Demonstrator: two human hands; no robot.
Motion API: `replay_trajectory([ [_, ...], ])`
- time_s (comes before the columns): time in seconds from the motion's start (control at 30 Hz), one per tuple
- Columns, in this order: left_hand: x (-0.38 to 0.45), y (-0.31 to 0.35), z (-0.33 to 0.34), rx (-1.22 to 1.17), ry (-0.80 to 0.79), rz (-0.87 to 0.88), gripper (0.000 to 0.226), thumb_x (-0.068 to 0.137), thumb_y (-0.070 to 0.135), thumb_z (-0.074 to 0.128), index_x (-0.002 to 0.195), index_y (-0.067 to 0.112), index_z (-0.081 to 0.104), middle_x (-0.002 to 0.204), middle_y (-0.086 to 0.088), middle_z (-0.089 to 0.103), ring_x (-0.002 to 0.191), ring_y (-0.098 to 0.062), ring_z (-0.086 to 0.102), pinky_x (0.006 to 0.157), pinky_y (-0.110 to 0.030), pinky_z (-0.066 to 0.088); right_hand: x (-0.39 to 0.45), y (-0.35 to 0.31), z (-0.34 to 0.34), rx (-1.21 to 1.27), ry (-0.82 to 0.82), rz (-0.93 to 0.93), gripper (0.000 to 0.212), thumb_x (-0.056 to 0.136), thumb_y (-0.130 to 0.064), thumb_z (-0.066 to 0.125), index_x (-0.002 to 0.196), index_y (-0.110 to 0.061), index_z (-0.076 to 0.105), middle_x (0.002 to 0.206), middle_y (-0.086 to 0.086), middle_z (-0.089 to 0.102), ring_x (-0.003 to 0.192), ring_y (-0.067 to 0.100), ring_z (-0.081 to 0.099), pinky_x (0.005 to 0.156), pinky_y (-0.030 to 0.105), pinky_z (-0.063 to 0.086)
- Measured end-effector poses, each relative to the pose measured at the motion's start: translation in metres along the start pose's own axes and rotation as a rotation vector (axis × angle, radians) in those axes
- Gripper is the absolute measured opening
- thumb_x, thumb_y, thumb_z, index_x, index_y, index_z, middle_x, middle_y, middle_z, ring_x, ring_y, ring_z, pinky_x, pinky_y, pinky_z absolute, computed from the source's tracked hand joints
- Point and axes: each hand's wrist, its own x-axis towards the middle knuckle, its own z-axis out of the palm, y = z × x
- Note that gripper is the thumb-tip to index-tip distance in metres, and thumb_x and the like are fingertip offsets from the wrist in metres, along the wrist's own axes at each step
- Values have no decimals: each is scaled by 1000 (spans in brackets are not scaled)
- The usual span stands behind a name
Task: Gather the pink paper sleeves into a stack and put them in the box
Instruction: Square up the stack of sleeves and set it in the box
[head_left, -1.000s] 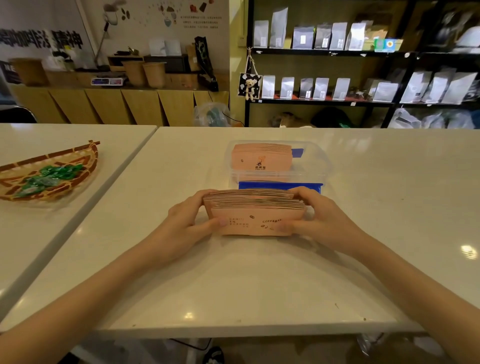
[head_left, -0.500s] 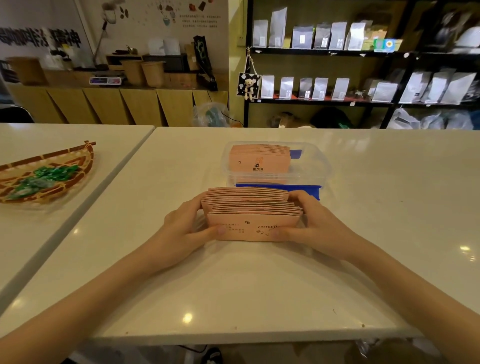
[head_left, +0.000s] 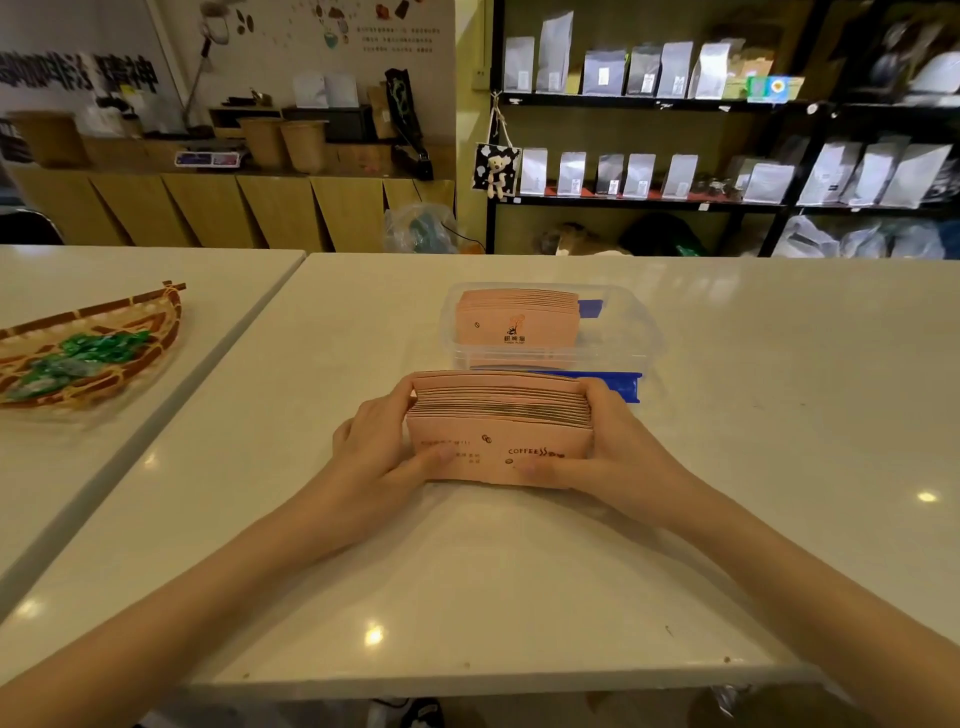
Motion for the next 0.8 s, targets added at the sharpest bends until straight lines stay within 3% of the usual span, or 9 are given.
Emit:
replay_trajectory([
  [0.07,-1,0,-3,-3,-13,-26,57,65,60,41,119,45,29,121,24,48,117,-6,38,107,-44,24,0,-1,-2,-3,-18,9,62,56,-43,77,99,-53,35,124,-11,50,116,13,47,96,41,47],
  [0.2,-3,3,-10,-8,-21,-59,70,68,58,54,128,39,23,121,21,45,114,-1,35,111,-39,19,-3,-1,-8,-50,-62,34,93,59,-39,78,132,-39,21,131,-15,44,123,9,42,103,36,41],
  [0.27,-4,4,-12,17,-36,-94,74,74,51,57,134,37,16,123,18,39,112,-2,28,111,-37,15,-5,-1,-12,-73,-74,23,93,61,-41,76,134,-40,19,131,-17,39,125,8,37,106,37,38],
  [0.4,-6,4,-9,-57,-57,-82,76,66,66,48,130,39,20,127,17,45,121,-6,37,110,-43,24,-9,1,-7,-91,-57,25,95,60,-47,74,136,-37,17,138,-13,34,129,10,33,108,42,36],
  [0.5,-5,9,-2,-77,-32,-117,68,75,54,51,131,33,18,125,13,48,121,-13,39,109,-44,26,-9,3,3,-33,-35,32,106,56,-51,72,137,-40,5,141,-11,36,129,12,35,107,43,37],
  [0.57,-6,12,1,-67,-12,-113,66,83,41,50,136,30,12,125,15,44,118,-9,37,112,-43,20,-8,5,4,20,-34,44,103,56,-50,73,137,-39,11,139,-10,40,128,13,38,106,44,38],
  [0.67,-8,18,3,-41,6,-144,72,86,35,46,140,25,0,124,17,28,116,-1,20,114,-34,8,-6,6,7,7,-37,4,77,57,-57,68,125,-45,34,132,-13,49,123,15,44,100,45,43],
  [0.8,-10,23,4,-24,-25,-151,71,88,35,42,140,25,-4,122,17,22,113,1,13,110,-29,4,-6,5,9,-16,-39,-10,69,57,-63,65,119,-52,38,129,-15,50,122,15,45,99,46,43],
])
